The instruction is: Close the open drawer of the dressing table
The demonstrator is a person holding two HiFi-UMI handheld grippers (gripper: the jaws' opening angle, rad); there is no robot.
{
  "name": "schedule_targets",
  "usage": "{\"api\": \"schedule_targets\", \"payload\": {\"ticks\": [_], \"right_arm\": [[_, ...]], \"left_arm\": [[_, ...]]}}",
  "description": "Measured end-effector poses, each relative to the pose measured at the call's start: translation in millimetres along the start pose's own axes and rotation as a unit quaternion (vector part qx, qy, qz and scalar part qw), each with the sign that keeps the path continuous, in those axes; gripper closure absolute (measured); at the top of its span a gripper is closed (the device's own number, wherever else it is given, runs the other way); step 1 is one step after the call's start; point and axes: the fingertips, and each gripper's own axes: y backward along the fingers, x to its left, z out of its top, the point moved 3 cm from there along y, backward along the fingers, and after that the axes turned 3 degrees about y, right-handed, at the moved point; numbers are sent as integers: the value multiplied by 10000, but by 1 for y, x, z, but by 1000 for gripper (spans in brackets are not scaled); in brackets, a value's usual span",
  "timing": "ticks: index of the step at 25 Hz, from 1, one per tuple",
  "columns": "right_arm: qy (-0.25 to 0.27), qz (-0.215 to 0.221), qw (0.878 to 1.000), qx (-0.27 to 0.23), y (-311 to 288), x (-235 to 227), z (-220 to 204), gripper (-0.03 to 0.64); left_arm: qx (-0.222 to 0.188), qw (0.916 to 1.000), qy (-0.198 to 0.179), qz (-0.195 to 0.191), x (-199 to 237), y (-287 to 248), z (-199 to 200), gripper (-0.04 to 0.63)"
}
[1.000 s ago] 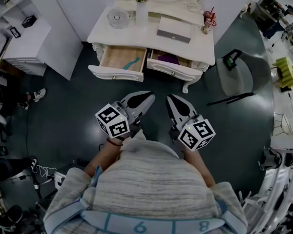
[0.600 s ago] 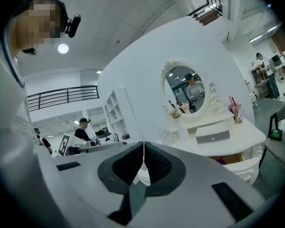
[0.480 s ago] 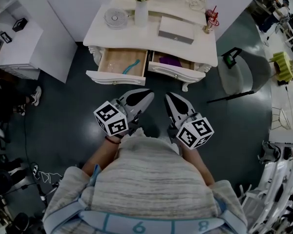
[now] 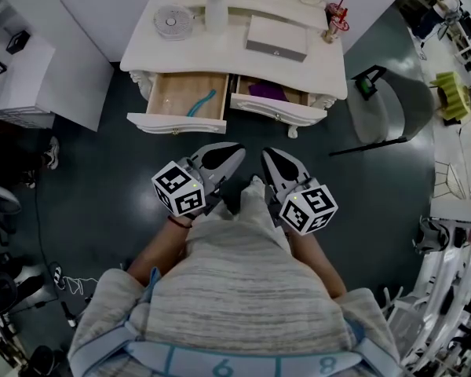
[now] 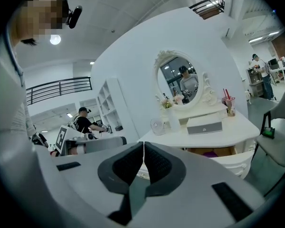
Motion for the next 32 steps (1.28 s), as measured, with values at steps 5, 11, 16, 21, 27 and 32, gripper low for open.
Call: {"api": "schedule_targets", "payload": {"ticks": [5, 11, 16, 21, 27, 32], "right_arm": [[78, -128, 9995, 285, -17, -32, -12, 606], [95, -277, 9981, 544, -40, -70, -28, 606], [74, -488, 9962, 718, -54, -103, -47, 606], [54, -716, 9934, 896, -67, -135, -71, 606], [58, -902, 9890, 1168, -83, -166, -101, 606], [33, -1019, 9845, 1425, -96, -186, -122, 606]], "left_arm": [[188, 9998, -56, 70, 18, -21, -14, 578], [405, 9987, -91, 284, 54, -46, -32, 578], [516, 9974, -47, 502, 85, -64, -45, 578], [736, 9947, 69, 715, 113, -81, -69, 578], [1026, 9902, 233, 921, 143, -98, -102, 578], [1289, 9850, 345, 1095, 166, -109, -124, 578]]}}
